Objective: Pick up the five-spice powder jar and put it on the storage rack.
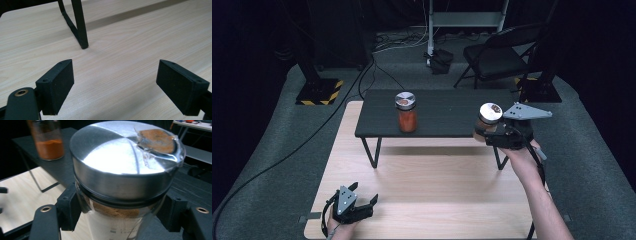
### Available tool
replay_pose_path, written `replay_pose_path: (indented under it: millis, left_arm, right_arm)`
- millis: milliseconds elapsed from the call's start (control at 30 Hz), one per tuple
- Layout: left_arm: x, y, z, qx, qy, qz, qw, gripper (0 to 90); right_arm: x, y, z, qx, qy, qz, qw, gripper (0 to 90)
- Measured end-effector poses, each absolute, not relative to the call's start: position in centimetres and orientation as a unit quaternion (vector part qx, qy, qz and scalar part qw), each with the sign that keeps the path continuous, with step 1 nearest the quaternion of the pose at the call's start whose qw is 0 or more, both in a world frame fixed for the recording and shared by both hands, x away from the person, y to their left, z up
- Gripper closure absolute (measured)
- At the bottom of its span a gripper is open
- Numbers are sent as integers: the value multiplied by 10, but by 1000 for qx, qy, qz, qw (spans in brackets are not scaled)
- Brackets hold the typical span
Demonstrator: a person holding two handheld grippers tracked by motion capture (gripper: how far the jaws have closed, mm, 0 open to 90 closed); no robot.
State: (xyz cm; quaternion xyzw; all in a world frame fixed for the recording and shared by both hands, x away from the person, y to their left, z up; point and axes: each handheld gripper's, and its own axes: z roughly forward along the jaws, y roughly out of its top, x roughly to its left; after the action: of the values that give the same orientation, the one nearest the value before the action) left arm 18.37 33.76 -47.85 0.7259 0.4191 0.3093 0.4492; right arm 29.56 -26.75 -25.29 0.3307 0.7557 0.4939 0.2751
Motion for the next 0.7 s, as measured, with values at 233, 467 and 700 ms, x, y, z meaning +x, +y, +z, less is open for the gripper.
replay_pose_path:
  millis: [233, 467, 700]
  left_arm:
    - [183, 338, -479, 725, 420, 310, 450, 144]
    - [183, 338, -479, 725, 419, 310, 450, 145]
    - [184, 338, -479, 725, 419, 309, 451, 145]
  right_arm:
    - [310, -260, -253, 349, 746, 488, 289, 299]
    - [320, -254, -254, 364, 745, 479, 289, 299]
    - [325, -250, -254, 376, 740, 477, 289, 299]
